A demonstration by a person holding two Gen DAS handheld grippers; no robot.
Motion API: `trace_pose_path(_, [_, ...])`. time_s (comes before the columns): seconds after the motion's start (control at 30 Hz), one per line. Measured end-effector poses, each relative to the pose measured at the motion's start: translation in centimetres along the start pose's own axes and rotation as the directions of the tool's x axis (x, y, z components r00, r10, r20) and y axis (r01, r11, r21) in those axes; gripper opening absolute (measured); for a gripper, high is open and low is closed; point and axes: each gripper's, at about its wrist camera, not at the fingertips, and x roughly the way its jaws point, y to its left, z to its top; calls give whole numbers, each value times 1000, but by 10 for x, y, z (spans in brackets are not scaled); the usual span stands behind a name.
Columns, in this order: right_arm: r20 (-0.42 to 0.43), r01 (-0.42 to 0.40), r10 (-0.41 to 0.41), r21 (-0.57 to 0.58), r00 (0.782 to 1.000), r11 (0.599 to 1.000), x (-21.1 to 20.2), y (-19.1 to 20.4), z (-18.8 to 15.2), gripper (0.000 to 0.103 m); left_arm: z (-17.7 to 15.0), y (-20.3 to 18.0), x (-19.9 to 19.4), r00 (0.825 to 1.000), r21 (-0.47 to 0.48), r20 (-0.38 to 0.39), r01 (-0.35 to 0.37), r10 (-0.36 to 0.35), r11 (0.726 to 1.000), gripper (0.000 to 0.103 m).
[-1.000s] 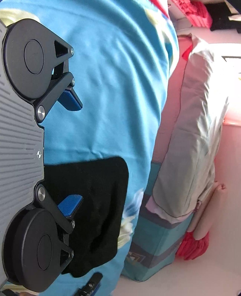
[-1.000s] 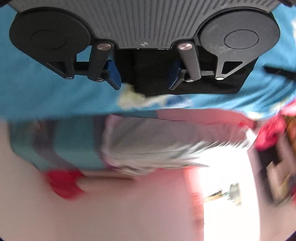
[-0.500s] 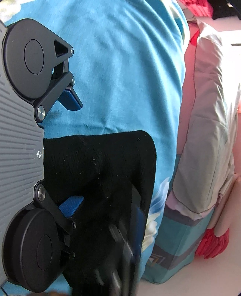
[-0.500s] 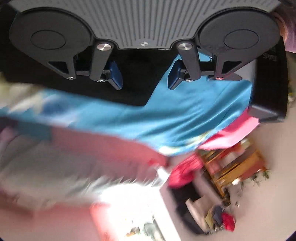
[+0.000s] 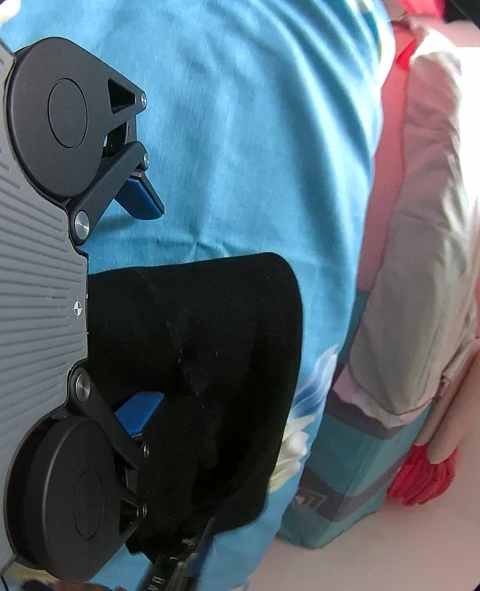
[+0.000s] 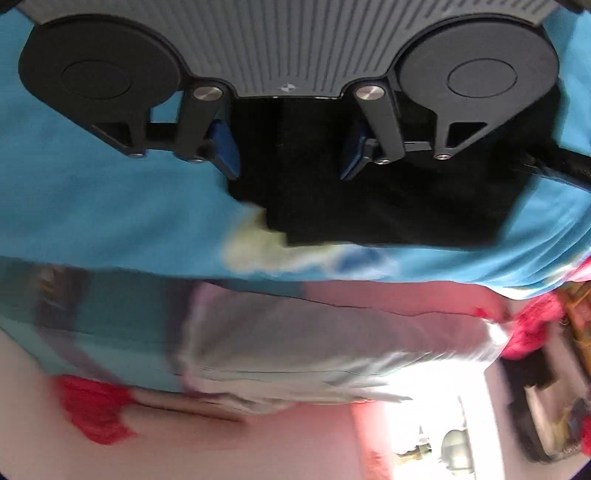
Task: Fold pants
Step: 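Lower the folded bundle onto the sheet and open the right gripper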
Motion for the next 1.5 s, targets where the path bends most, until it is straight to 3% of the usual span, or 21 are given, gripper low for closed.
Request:
trace_pose_path(0.1, [29,-42,36,231,999,972,-14,-25,-5,62,1,4,2,1000,3,-8,25,-25,1000,103])
trace_pose_path(0.17, [20,-37,33,300,999,953,-13,-34,-5,84,2,5,4,999,3,-13,36,-36,999,103])
trace_pose_path(0.2, [-4,-67,72,328,997,942,-9,-40,-6,97,4,6,6,998,-4,-20,54,-54,999,103])
trace_pose_path(0.3, [-126,-179,246,394,961,901,20,-44,-13,91,7,1,13,994,4,-35,107,-106,994,103])
trace_pose_path(0.37, [-98,-173,224,375,970,911,18,-36,-18,70,8,-8,16,984,11,-66,169,-168,986,103])
trace_pose_path(0.4, [-99,-177,228,370,969,912,16,-32,-17,55,6,-14,14,985,13,-65,159,-158,987,103])
trace_pose_path(0.43, [-88,-187,236,376,968,907,10,-30,-16,47,5,-20,10,989,28,-55,141,-140,990,103])
trace_pose_path(0.67, [-36,-328,364,357,931,874,-66,-25,-10,43,-11,-41,-59,989,38,-30,146,-145,989,103])
trace_pose_path(0.9, [-52,-414,469,395,881,820,-166,-38,-39,44,-76,-61,-144,986,81,-38,167,-164,983,103])
trace_pose_path(1.0, [-83,-380,466,463,881,801,-197,-41,-76,46,-116,-66,-151,976,71,-93,202,-195,977,103])
trace_pose_path(1.07, [-152,-307,426,489,892,817,-206,-42,-111,50,-146,-69,-138,975,92,-151,180,-165,979,103])
trace_pose_path(1.17, [-339,-66,234,441,911,895,-195,-32,-157,63,-183,-72,-98,959,145,-282,39,4,989,103])
trace_pose_path(1.23, [-288,-82,233,454,929,887,-204,-28,-162,64,-193,-71,-97,972,146,-235,26,9,989,103])
trace_pose_path(1.33, [-267,-56,181,417,947,907,-212,-14,-159,62,-192,-74,-104,974,148,-222,0,34,989,103])
trace_pose_path(1.5, [-268,-21,149,427,952,904,-223,-12,-166,61,-194,-79,-118,974,198,-208,-43,85,979,103])
